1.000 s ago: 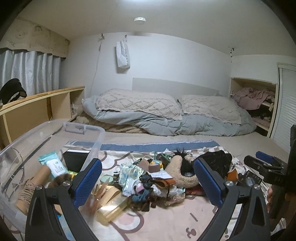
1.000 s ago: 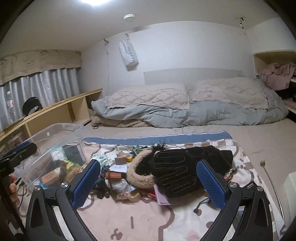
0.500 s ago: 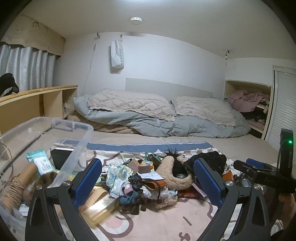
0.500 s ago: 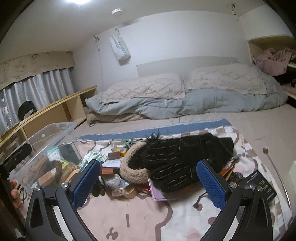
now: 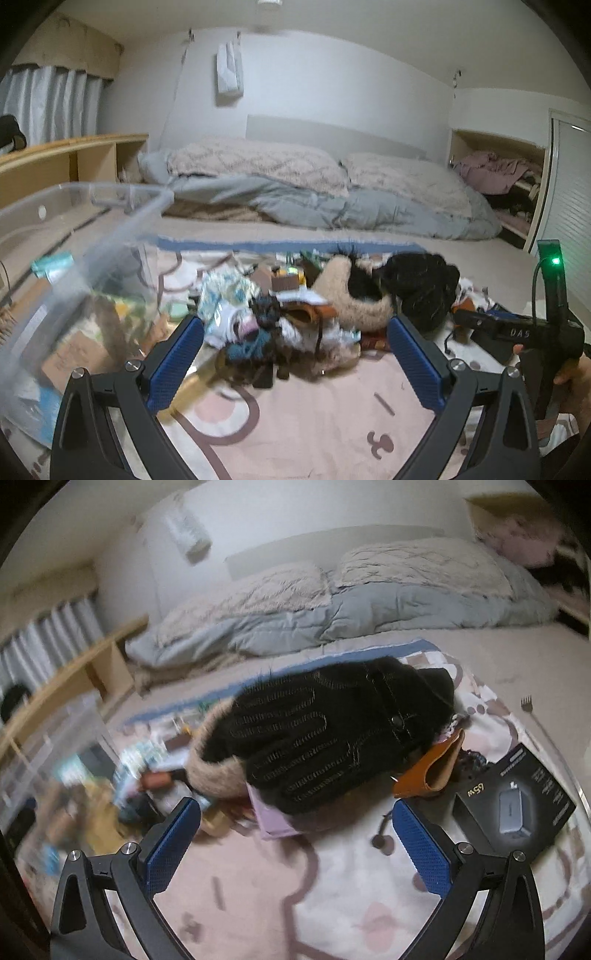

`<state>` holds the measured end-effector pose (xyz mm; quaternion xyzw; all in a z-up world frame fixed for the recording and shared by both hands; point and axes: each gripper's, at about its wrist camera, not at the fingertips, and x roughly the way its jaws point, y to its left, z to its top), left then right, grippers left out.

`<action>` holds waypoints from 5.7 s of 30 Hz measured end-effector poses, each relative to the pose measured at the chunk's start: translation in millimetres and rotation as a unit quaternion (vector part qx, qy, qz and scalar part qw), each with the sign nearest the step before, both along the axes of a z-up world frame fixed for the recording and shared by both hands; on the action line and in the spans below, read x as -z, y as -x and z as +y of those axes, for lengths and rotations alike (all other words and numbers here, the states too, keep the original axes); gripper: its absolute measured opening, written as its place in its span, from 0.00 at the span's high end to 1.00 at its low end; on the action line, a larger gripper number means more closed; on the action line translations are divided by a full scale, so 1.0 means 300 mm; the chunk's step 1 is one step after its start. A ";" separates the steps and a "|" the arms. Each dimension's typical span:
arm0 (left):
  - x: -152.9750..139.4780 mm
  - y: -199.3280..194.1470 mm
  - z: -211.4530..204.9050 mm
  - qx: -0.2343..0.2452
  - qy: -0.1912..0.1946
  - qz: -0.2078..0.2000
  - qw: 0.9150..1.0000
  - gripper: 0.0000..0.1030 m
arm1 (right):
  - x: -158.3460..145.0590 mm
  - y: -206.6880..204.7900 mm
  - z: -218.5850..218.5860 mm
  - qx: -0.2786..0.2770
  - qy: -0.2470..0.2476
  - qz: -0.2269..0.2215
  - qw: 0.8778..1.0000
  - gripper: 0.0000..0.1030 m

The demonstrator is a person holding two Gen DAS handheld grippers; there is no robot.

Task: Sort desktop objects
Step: 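Push the right tool under the black glove toward the red box, then close the right tool on the red cigarette box under the glove, then pull the red box out with the right tool and lower it onto the sheet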

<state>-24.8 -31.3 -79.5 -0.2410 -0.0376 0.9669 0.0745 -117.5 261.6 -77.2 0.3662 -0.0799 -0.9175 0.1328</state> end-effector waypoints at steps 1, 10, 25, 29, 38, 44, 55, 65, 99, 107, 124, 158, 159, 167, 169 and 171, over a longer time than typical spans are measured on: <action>0.017 0.006 0.003 0.000 0.000 -0.008 1.000 0.02 | 0.017 0.006 -0.010 -0.011 -0.010 -0.008 1.000 0.00; 0.163 0.055 0.057 0.018 0.032 -0.088 0.995 0.02 | 0.120 0.107 -0.014 0.023 0.013 -0.092 0.995 0.00; 0.251 0.104 0.078 0.019 0.048 -0.144 0.988 0.02 | 0.186 0.350 -0.017 0.010 0.102 -0.129 0.986 0.57; 0.273 0.118 0.073 0.017 0.048 -0.157 0.986 0.02 | 0.185 0.392 -0.028 0.007 0.094 -0.117 0.989 0.58; 0.361 0.149 0.069 0.015 0.061 -0.200 0.978 0.02 | 0.267 0.316 -0.022 0.006 0.019 -0.132 0.991 0.58; 0.388 0.143 0.075 0.018 0.065 -0.215 0.974 0.02 | 0.273 0.201 0.002 0.006 0.003 -0.153 0.988 0.58; 0.434 0.119 0.106 0.027 0.087 -0.243 0.966 0.00 | 0.245 0.049 0.083 0.006 0.036 -0.182 0.983 0.58; 0.425 0.115 0.118 0.025 0.077 -0.255 0.963 0.00 | 0.311 0.212 0.160 0.041 0.087 -0.183 0.978 0.58; 0.307 0.101 0.132 0.101 -0.031 -0.224 0.969 0.00 | 0.263 0.039 -0.149 -0.126 0.113 -0.224 0.960 0.58; 0.316 0.111 0.131 0.103 -0.037 -0.229 0.967 0.00 | 0.246 0.170 0.054 0.014 0.169 -0.177 0.970 0.70; 0.338 0.134 0.157 0.122 -0.048 -0.245 0.960 0.00 | 0.365 0.342 0.034 0.017 0.185 -0.204 0.961 0.78; 0.345 0.157 0.149 0.122 -0.078 -0.248 0.958 0.00 | 0.314 0.337 -0.225 -0.135 -0.071 -0.207 0.966 0.77; 0.343 0.156 0.150 0.122 -0.078 -0.246 0.958 0.00 | 0.313 0.299 -0.230 -0.145 -0.075 -0.207 0.965 0.77; 0.331 0.149 0.116 0.114 -0.083 -0.241 0.960 0.00 | 0.309 0.117 -0.223 -0.172 -0.067 -0.209 0.960 0.77; 0.319 0.148 0.099 0.107 -0.085 -0.238 0.962 0.00 | 0.303 0.086 -0.214 -0.178 -0.063 -0.214 0.958 0.77; 0.305 0.145 0.088 0.099 -0.083 -0.233 0.964 0.00 | 0.292 0.069 -0.187 -0.160 -0.041 -0.219 0.962 0.77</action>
